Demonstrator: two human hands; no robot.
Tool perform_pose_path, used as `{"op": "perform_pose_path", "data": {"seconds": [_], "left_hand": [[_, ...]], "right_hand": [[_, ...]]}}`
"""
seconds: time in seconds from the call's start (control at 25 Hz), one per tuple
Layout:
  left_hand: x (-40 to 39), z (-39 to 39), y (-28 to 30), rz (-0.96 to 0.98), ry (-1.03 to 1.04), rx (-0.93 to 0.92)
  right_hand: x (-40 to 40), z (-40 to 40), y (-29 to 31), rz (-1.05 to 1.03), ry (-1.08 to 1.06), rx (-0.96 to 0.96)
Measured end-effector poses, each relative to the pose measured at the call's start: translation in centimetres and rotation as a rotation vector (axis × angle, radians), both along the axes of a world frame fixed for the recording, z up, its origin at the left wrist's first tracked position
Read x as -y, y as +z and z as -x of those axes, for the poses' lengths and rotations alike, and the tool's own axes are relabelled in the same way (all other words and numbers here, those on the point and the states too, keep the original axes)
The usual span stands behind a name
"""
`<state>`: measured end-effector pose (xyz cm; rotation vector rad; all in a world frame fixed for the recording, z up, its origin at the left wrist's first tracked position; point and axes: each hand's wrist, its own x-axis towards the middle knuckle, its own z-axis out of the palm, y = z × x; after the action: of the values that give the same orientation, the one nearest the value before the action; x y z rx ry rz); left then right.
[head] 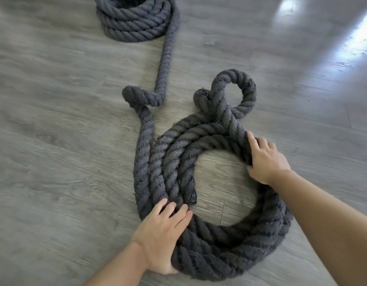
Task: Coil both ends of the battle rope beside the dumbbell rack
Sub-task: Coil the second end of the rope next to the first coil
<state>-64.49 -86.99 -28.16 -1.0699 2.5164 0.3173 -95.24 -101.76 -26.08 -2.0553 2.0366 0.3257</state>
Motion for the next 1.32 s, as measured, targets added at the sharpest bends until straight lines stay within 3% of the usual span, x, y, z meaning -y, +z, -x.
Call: {"op": "perform_pose_path", "data": {"seconds": [0.08,0.2,0.28,0.44,0.52,0.64,0.72,0.8,0.88,1.04,1.32], "left_hand": [[0.2,1.1,0.1,0.002,0.053,0.037],[0.4,3.6,-0.1,-0.082,0.171,0.038],[1.0,6.3,-0.4,-0.094,0.223,0.002],[3.2,11.9,-0.4,-0.124,0.338,-0.028],[4.9,12.0,-0.1,-0.096,0.299,-0.073],[9.4,8.4,0.5,-0.013,0.019,-0.223],[14.6,4.8,1.9,0.007,-0.220,-0.113],[18.7,3.1,2.4,-0.018,-0.282,0.024],[20.1,3.5,1.4,-0.006,-0.317,0.032],[18.8,4.8,-1.3,0.038,-0.175,-0.086],[18.7,7.2,-2.1,-0.030,-0.071,-0.096]], "right_hand": [[-0.2,-0.5,0.1,0.024,-0.111,-0.061],[-2.3,-1.1,0.2,0.020,-0.685,0.041],[-3.5,-1.2,-0.2,-0.038,-0.872,0.120],[-3.1,-0.6,-1.2,0.028,-0.749,0.060],[-2.2,-0.1,-1.6,0.071,-0.660,-0.004],[-1.2,0.9,-1.6,0.052,-0.561,-0.053],[0.0,1.8,-1.3,0.022,-0.514,-0.062],[1.1,2.5,-1.1,0.009,-0.447,-0.071],[2.2,3.6,-1.2,0.005,-0.386,-0.085],[3.7,5.2,-1.5,-0.011,-0.312,-0.108],[6.4,7.0,-0.9,-0.030,-0.248,-0.114]]}}
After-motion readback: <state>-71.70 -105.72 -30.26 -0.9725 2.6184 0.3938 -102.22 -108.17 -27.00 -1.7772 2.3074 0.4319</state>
